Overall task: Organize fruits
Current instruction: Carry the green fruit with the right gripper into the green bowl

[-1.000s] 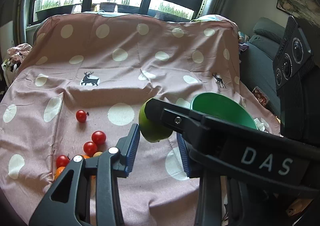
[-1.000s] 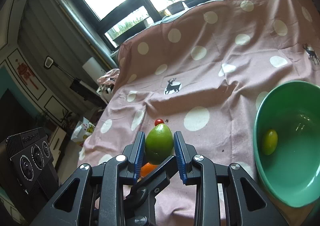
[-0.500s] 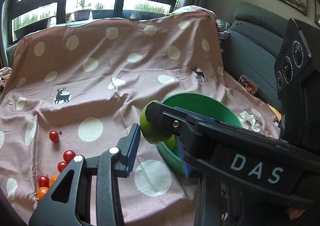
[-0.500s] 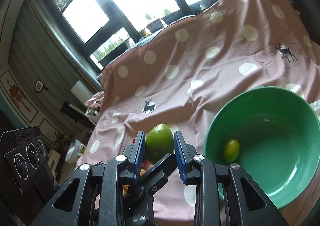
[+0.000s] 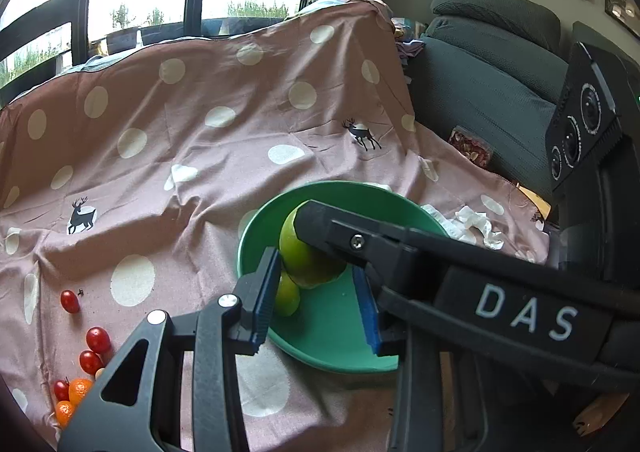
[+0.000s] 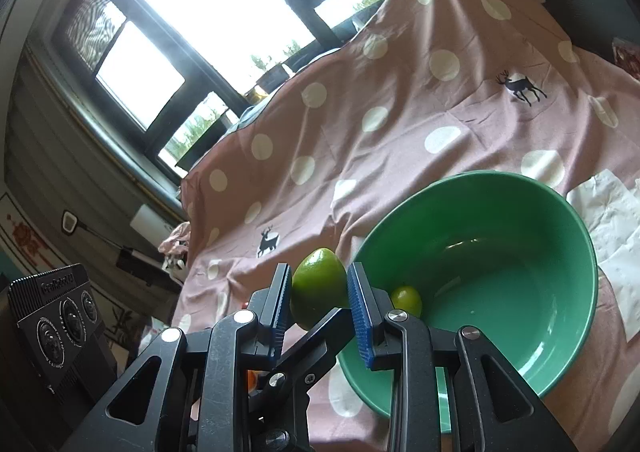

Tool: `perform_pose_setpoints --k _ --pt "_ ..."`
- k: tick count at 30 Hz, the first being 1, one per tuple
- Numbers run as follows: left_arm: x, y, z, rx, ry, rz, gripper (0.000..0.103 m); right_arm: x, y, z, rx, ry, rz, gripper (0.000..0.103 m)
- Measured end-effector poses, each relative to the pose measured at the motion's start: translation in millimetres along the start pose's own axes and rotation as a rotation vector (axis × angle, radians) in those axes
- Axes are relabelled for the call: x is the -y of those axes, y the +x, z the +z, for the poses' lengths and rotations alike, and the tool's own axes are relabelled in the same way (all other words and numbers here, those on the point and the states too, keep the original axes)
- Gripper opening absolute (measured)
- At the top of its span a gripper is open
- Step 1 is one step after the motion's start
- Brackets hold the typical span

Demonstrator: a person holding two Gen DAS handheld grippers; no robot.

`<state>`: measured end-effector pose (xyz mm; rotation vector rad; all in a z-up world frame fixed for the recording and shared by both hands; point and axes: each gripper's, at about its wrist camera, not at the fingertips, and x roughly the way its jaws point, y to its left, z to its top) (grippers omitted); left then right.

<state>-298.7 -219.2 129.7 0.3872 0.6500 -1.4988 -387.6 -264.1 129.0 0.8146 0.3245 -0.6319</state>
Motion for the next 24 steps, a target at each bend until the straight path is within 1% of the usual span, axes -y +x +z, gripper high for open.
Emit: perform_pose_setpoints --k 14,24 --pt "27 28 6 -0.054 0.063 -0.056 0.035 36 -14 5 0.036 0.089 -0.058 0.032" --pt "31 44 3 -0.092 0.064 -0.078 0.035 52 -13 5 0.019 0.132 -0.089 0.032"
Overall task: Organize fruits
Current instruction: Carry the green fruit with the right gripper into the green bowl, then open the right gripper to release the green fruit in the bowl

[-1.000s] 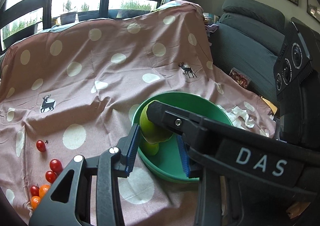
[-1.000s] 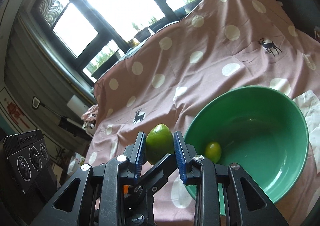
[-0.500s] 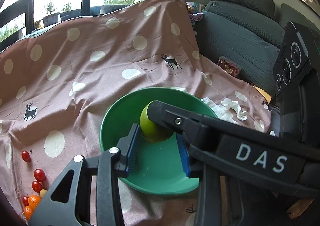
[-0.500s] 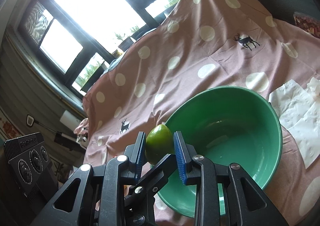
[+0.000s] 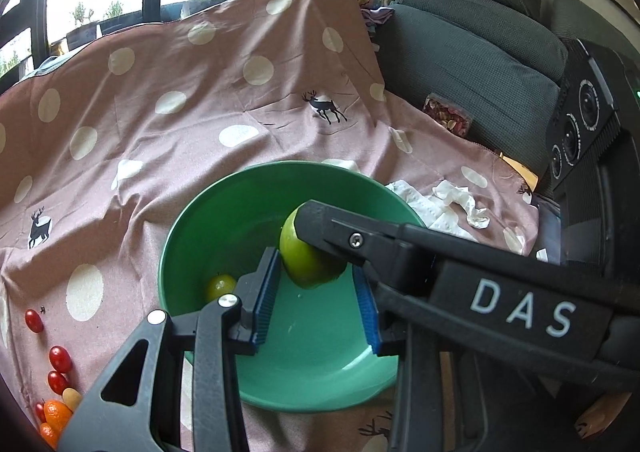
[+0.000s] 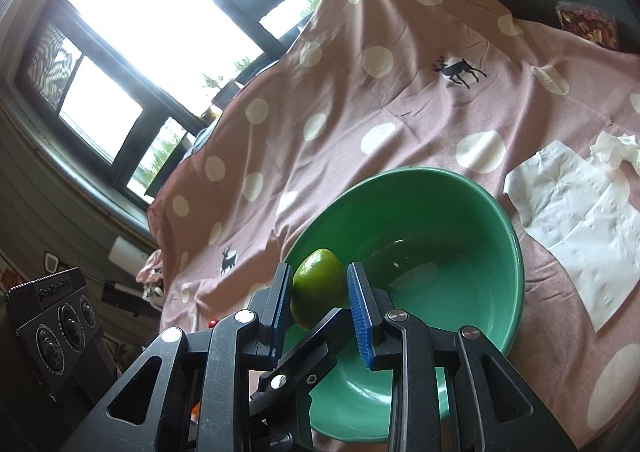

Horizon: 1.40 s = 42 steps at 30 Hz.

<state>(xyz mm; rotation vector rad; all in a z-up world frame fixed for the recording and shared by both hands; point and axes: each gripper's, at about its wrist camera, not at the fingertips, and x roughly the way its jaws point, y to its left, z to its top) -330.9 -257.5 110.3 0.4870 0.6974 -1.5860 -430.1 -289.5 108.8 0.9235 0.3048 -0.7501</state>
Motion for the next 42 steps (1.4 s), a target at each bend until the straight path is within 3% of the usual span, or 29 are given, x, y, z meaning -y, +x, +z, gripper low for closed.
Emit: perform_pose_setpoints --k 33,36,42 --pt "-9 28 -13 -0.081 -0.055 -0.045 0.036 14 23 -3 -0.100 0.018 -0.123 0.032" --pt "-11 22 -13 -0.065 -0.063 -0.017 0.039 11 24 -1 -0.101 0.021 -0.139 0.032" --pt "-29 -5 -16 -0.021 -0.099 0.087 0.058 6 16 0 -0.053 0.008 -0.142 0.032"
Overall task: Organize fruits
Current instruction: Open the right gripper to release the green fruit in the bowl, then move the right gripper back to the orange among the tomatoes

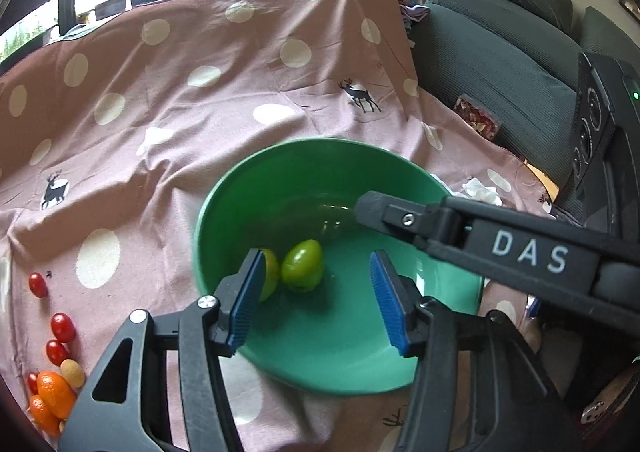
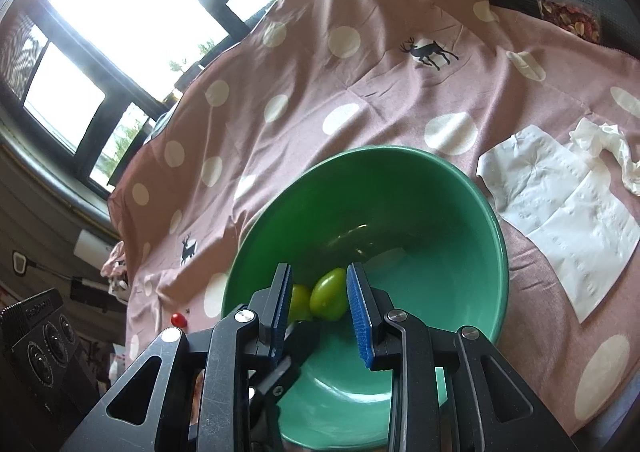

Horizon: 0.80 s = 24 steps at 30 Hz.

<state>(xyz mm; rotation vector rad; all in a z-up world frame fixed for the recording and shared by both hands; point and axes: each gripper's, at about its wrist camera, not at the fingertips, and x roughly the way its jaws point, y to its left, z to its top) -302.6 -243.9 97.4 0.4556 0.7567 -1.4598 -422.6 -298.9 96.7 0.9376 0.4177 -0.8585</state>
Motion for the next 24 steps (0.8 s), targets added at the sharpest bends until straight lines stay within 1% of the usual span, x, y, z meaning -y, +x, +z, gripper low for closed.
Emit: perform_pose_setpoints --k 2,3,4,5,6,7,8,9,10,12,14,18,20,22,24 --pt "-10 -11 -2 0.019 -0.022 0.050 0.066 -3 -2 0 0.013 -0.002 0.005 0.032" --pt "-16 -16 -3 0.027 -0.034 0.076 0.068 -5 -3 0 0.016 -0.005 0.012 0.032" --pt "-22 -21 -5 0.034 -0.049 0.100 0.072 -8 -3 0 0.018 -0.011 0.021 0.032" --pt "-29 -27 -6 0.040 -0.067 0.124 0.075 -11 -3 0 0.018 -0.018 0.029 0.036" --pt "-36 -32 -9 0.045 -0.084 0.151 0.076 -15 -2 -1 0.017 -0.026 0.033 0.044" --pt "-44 -38 -11 0.047 -0.103 0.176 0.078 -19 -2 -1 0.017 -0.034 0.039 0.048" --pt "-52 -43 -14 0.047 -0.123 0.202 0.081 -24 -1 -2 0.017 -0.041 0.050 0.057" --pt "-61 -49 -17 0.047 -0.146 0.225 0.082 -28 -1 -3 0.016 -0.049 0.063 0.061" --pt "-71 -56 -21 0.046 -0.176 0.242 0.082 -33 1 -5 0.012 -0.060 0.074 0.063" --pt "-92 -70 -29 0.045 -0.237 0.262 0.082 -44 3 -7 -0.001 -0.085 0.095 0.071" --pt "-115 -86 -39 0.055 -0.309 0.306 0.083 -57 7 -11 -0.017 -0.111 0.114 0.075" --pt "-166 -122 -65 0.089 -0.479 0.441 0.084 -89 20 -22 -0.067 -0.192 0.133 0.076" --pt "-194 -138 -83 0.114 -0.571 0.494 0.085 -104 27 -31 -0.092 -0.240 0.136 0.076" --pt "-218 -149 -100 0.133 -0.655 0.531 0.085 -121 37 -40 -0.125 -0.280 0.142 0.076" --pt "-239 -155 -115 0.151 -0.726 0.549 0.085 -138 49 -51 -0.160 -0.314 0.156 0.076"
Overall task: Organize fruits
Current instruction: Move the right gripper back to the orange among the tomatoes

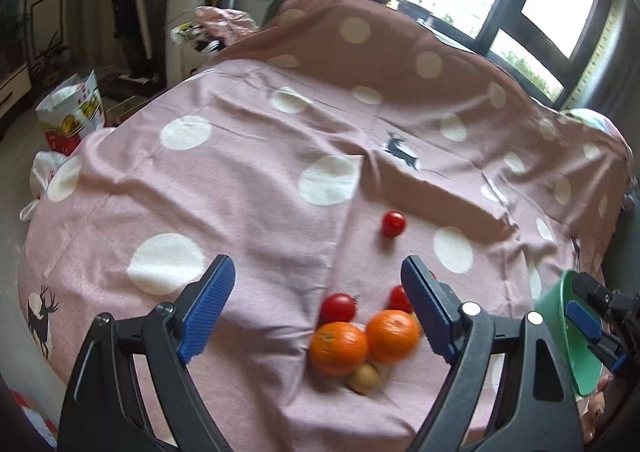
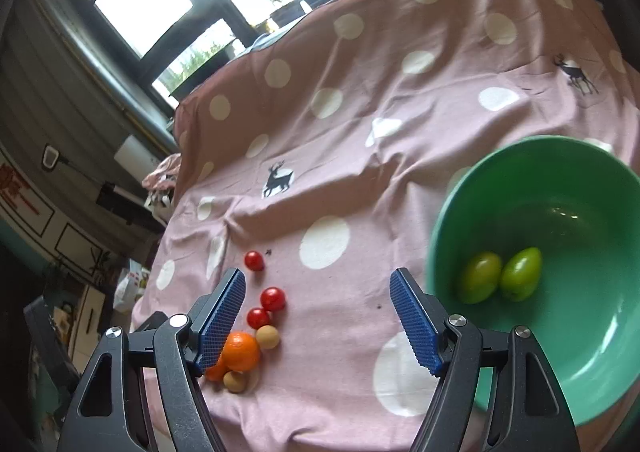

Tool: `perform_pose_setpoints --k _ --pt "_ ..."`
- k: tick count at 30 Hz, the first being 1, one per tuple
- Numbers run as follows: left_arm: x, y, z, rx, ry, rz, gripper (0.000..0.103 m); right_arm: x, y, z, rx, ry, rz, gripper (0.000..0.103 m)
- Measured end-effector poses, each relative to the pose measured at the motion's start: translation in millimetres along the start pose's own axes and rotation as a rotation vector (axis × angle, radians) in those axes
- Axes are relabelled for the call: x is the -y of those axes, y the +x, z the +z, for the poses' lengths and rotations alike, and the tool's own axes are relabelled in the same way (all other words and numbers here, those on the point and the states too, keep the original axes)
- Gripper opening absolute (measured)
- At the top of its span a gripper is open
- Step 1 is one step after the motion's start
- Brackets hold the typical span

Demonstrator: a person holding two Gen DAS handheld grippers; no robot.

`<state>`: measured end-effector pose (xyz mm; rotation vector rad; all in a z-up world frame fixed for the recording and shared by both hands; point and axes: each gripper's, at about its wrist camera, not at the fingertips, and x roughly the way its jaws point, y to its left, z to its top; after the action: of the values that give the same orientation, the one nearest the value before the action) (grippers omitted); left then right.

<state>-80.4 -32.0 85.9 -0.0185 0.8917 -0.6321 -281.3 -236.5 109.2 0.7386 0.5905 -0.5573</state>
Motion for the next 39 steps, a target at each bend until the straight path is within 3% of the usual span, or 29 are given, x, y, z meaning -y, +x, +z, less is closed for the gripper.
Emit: perform_pose_setpoints --k 5,8,13,24,30,39 --pt "-32 15 4 -0.023 -0.099 0.033 0.085 -38 47 -19 -0.141 -0.067 0.065 0.075" --pt "-37 20 5 -0.036 -0.125 0.022 0.085 -57 71 -33 -0.214 -0.112 0.085 0.065" --pt "-39 26 4 -0.048 -0.123 0.030 0.085 -58 101 -49 -0.333 -0.053 0.098 0.061" --pt "-25 26 0 -0.045 -0.059 0.020 0.085 -56 112 -58 -0.360 -0.020 0.065 0.059" --pt "-18 26 -2 -0.043 -0.034 0.027 0.085 -63 111 -59 -0.366 -0.037 0.079 0.047" --pt "-11 27 -5 -0.047 -0.013 0.035 0.085 -63 117 -61 -0.385 -0.026 0.118 0.043"
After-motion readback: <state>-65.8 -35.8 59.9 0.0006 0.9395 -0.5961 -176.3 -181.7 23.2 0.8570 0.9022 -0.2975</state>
